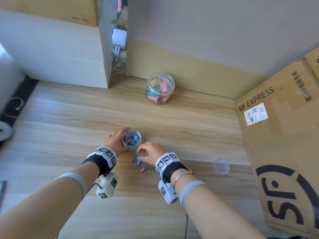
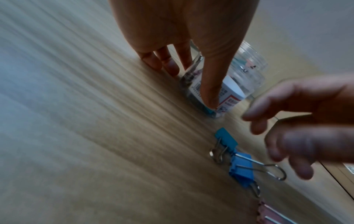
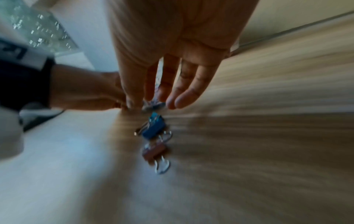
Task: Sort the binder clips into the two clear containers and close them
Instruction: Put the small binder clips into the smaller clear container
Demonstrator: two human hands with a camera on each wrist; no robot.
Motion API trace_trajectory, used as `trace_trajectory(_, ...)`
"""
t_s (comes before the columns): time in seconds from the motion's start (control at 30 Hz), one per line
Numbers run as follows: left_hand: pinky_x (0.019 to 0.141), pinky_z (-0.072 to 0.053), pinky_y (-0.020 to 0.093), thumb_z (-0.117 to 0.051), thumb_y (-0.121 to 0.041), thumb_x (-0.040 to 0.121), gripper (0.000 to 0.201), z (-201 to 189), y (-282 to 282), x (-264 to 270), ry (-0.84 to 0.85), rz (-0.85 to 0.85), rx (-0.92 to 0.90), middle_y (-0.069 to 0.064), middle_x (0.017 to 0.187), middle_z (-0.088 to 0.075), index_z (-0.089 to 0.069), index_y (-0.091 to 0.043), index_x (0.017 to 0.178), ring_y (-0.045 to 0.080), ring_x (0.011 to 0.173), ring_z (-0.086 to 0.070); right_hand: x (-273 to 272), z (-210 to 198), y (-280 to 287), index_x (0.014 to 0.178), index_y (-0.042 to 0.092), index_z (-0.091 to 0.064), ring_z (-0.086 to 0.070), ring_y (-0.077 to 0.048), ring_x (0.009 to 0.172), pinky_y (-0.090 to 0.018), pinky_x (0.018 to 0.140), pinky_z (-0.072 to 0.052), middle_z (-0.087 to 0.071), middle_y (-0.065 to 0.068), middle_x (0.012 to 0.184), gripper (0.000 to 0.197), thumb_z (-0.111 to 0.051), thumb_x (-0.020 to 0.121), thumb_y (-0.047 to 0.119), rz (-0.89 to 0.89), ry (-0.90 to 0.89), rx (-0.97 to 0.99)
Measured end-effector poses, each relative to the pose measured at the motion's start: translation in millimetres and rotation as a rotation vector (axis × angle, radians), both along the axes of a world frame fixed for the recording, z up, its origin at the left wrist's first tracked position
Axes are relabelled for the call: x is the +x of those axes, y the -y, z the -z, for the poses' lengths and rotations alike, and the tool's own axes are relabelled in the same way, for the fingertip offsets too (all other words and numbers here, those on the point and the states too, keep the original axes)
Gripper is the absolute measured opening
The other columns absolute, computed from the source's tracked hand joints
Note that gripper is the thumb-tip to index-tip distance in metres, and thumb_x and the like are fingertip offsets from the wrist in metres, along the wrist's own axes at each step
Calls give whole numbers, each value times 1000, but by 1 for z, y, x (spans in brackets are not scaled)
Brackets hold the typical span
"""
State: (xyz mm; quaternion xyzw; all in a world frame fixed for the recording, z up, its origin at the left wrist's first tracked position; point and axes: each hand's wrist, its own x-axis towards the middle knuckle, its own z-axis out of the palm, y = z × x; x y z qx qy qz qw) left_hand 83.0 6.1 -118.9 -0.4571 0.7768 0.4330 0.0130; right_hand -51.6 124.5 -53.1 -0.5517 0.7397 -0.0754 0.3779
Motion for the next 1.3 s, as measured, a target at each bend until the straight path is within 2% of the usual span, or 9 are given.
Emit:
trace_trajectory(0.13,106,-31,39,-83,-26,60,88,-3,-1,0,-10,7,-3,2,132,-54,-35,-26,134,29,119,-50,13,14,1,122,14,-56,-55,-25,103,-32,83,-51,-46,-9,124,49,-74,76,12,-47,43,128)
trace_trajectory(0.33,102,-35,43,-81,-30,61,86,-4,-3,1,16,-13,15,-1,131,-55,-32,-35,132,29,118,-50,15,27,5,99,15,-56,-57,-33,89,-38,74,-53,-44,-8,103,28,-66,75,3,-87,-108,120)
trace_trajectory(0.47,101,-38,44,-80,-28,62,86,-5,-4,2,23,-16,14,-2,132,-54,-31,-38,132,29,118,-49,2,25,-2,78,17,-49,-48,-25,70,-30,60,-41,-39,-4,89,19,-60,74,2,-29,-149,85)
trace_trajectory(0.57,101,-39,44,-79,-23,64,85,-5,-5,2,32,-22,17,0,134,-52,-32,-36,134,31,118,-46,-11,19,-7,69,21,-48,-48,-22,70,-29,64,-43,-45,-1,85,22,-59,71,1,82,-120,4)
trace_trajectory(0.83,104,-34,49,-78,-25,66,83,-11,-12,-2,60,1,20,-2,137,-49,-32,-37,134,33,121,-42,-10,-17,26,77,15,-60,-52,-14,74,-28,72,-49,-58,1,89,15,-69,71,4,293,68,-333)
trace_trajectory(0.9,105,-34,48,-78,-26,66,82,-11,-13,-2,52,0,32,-3,137,-48,-33,-37,133,34,121,-41,-8,-16,27,88,16,-59,-52,-14,73,-27,72,-48,-58,1,95,22,-72,72,10,301,73,-305)
trace_trajectory(1.0,104,-34,48,-78,-25,65,82,-12,-13,0,45,-6,42,-2,136,-49,-33,-37,133,34,121,-42,-14,-8,16,81,20,-47,-48,-15,71,-25,68,-39,-52,3,86,25,-71,76,15,296,17,-227)
trace_trajectory(1.17,103,-36,49,-79,-27,63,84,-14,-15,2,35,6,36,-3,134,-51,-33,-39,132,31,119,-45,-1,7,-13,86,19,-56,-53,-13,76,-26,72,-45,-58,4,86,32,-81,68,27,61,93,180)
trace_trajectory(1.3,103,-36,49,-77,-23,66,82,-15,-15,1,43,1,30,-3,135,-50,-33,-37,133,33,120,-43,11,17,-16,92,14,-65,-60,-24,82,-32,78,-52,-59,-5,95,23,-73,71,12,-131,-37,187)
